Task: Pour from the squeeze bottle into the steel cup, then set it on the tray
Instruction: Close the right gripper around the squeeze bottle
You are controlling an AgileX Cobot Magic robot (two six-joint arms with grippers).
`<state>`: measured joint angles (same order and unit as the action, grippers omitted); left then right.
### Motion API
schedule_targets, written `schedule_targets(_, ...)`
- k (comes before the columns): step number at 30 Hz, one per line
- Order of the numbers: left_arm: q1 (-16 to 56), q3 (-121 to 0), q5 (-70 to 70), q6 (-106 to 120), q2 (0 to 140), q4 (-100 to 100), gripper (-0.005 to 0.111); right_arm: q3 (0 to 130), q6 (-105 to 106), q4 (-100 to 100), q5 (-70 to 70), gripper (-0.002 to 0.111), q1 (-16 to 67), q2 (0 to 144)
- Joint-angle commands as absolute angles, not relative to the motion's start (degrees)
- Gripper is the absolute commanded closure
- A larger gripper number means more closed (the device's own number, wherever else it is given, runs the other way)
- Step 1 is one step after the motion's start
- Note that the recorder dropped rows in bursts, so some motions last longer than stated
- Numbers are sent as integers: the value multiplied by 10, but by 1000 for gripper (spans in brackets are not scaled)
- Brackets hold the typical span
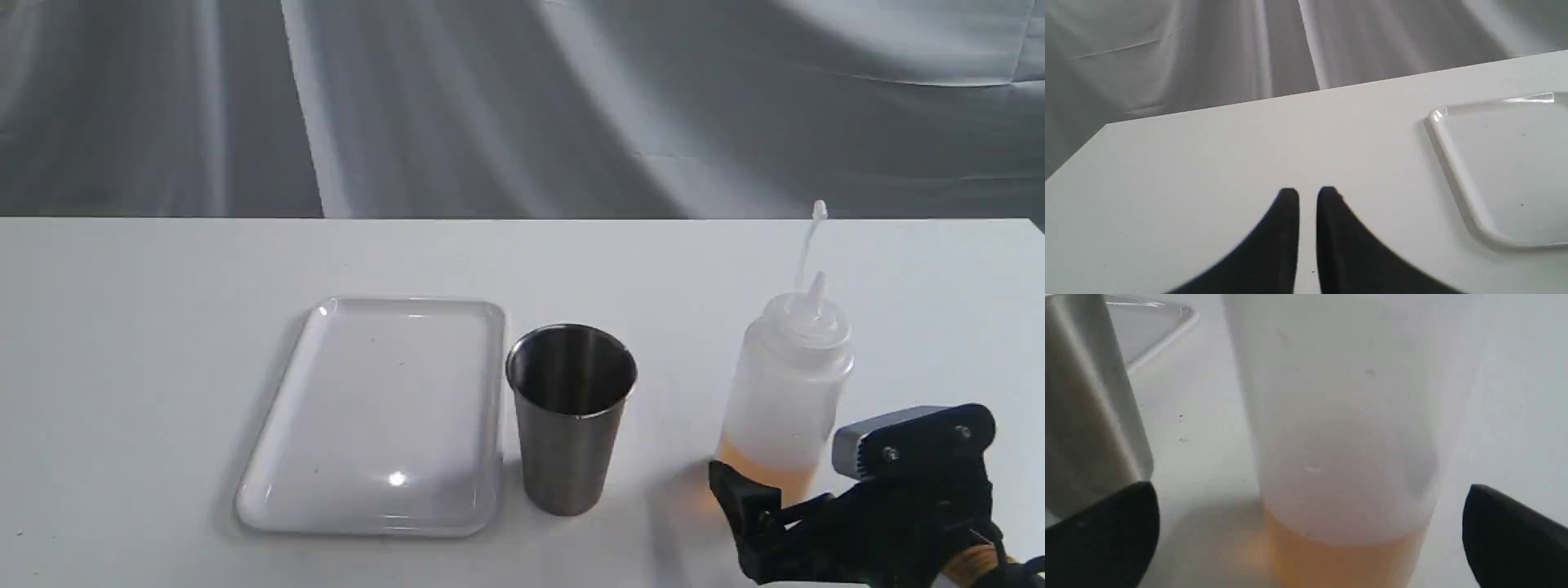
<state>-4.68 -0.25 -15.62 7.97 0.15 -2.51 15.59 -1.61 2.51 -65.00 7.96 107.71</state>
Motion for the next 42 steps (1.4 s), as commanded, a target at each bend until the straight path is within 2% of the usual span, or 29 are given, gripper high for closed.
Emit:
schedule_targets(1,-47,0,-152,78,0,-25,98,165,0,24,-688,3,80,1103)
schedule_targets(12,-47,0,-152,78,0,-25,98,198,0,22,-700,3,80,1169)
schedule_targets(42,-47,0,-152,78,0,-25,98,281,0,6,-700,3,80,1223)
